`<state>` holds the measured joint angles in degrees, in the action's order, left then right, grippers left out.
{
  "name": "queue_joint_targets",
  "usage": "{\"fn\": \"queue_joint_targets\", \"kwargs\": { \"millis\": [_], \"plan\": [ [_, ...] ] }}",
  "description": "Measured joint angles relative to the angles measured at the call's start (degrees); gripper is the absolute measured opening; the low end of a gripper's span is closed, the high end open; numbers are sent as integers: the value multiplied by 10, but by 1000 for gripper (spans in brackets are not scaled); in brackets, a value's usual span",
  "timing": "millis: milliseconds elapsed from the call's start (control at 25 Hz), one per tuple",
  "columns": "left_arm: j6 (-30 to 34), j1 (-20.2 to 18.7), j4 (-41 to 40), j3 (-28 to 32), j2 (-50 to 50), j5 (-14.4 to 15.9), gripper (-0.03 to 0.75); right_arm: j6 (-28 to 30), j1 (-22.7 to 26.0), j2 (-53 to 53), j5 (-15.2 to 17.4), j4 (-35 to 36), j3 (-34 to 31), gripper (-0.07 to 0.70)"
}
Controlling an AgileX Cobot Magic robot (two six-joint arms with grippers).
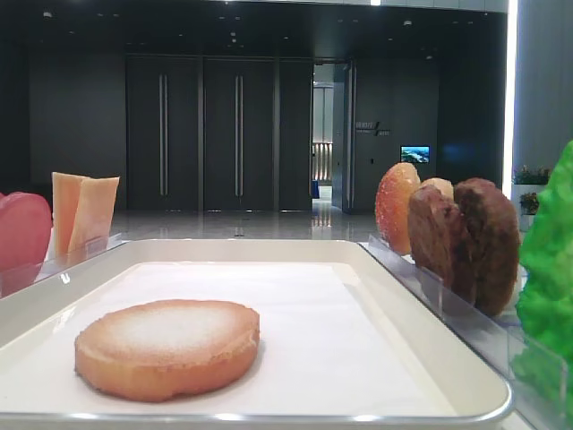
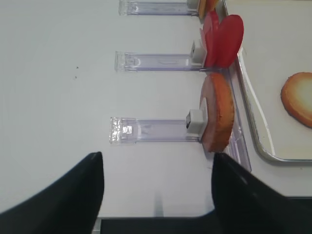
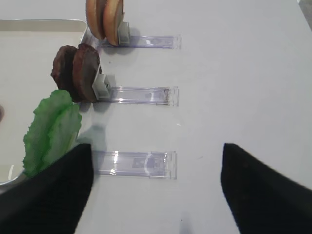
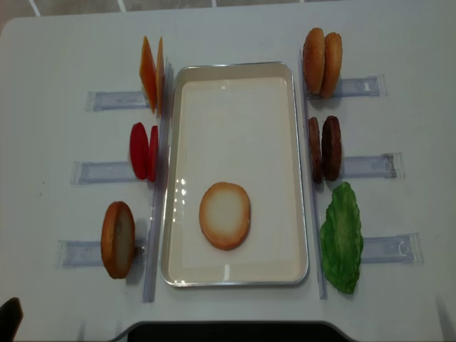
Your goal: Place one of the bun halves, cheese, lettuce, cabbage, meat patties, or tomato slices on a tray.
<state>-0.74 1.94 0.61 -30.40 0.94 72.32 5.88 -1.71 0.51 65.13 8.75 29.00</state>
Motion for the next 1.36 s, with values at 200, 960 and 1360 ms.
{"fn": "queue_joint_targets", "kwargs": {
  "millis": [200, 960, 1360],
  "plan": [
    [10, 0, -6, 2, 0, -1, 524, 0, 0, 0, 0, 0, 0, 518],
    [27, 0, -6, 33, 0, -85, 360, 0, 0, 0, -2, 2, 0, 518],
    [28, 0, -6, 33, 0, -85, 327, 0, 0, 0, -2, 2, 0, 518]
  ]
}}
